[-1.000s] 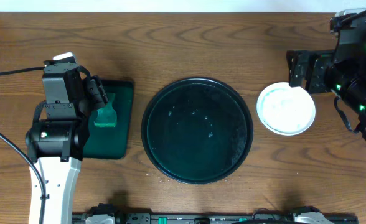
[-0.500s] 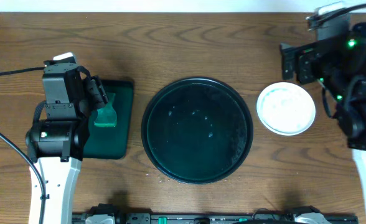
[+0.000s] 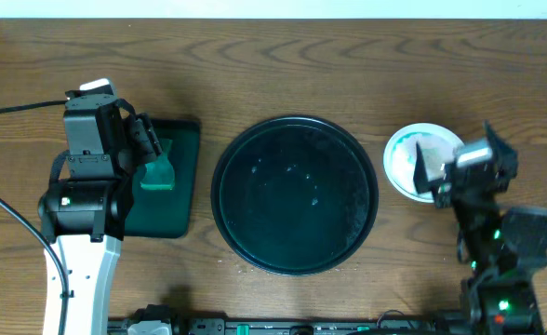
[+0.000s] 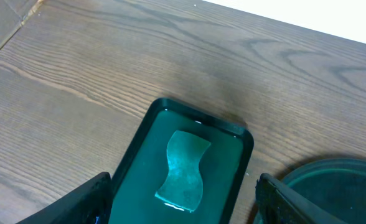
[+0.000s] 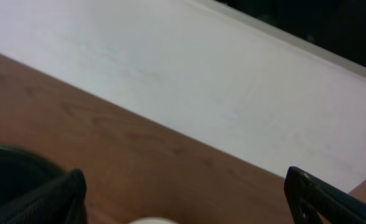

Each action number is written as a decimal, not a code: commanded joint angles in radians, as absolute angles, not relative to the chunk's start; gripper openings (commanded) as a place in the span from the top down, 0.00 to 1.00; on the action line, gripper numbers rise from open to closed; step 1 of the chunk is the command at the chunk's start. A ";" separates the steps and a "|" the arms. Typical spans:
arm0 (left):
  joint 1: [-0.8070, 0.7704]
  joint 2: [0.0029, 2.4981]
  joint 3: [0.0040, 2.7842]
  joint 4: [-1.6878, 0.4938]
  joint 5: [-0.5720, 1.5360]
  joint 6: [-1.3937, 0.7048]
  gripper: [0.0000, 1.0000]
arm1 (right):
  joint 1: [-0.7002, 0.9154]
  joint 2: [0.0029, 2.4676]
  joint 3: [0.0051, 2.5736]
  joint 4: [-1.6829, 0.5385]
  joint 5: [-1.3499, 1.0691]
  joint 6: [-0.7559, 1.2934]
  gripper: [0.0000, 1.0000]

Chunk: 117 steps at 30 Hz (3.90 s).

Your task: Clean dirty plates on tray and stack at the side

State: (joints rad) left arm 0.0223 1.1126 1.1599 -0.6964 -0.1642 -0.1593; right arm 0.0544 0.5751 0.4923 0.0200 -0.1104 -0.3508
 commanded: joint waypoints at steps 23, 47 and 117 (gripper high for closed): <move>0.022 1.111 1.164 -0.696 -0.177 -0.154 0.26 | 0.054 0.007 0.005 -0.052 -0.274 -0.327 0.01; 0.022 1.111 1.164 -0.696 -0.177 -0.154 0.26 | 0.054 0.007 0.006 -0.051 -0.274 -0.303 0.01; 0.045 0.004 0.004 -0.062 -0.113 -0.083 0.26 | 0.054 0.007 0.006 -0.051 -0.274 -0.303 0.01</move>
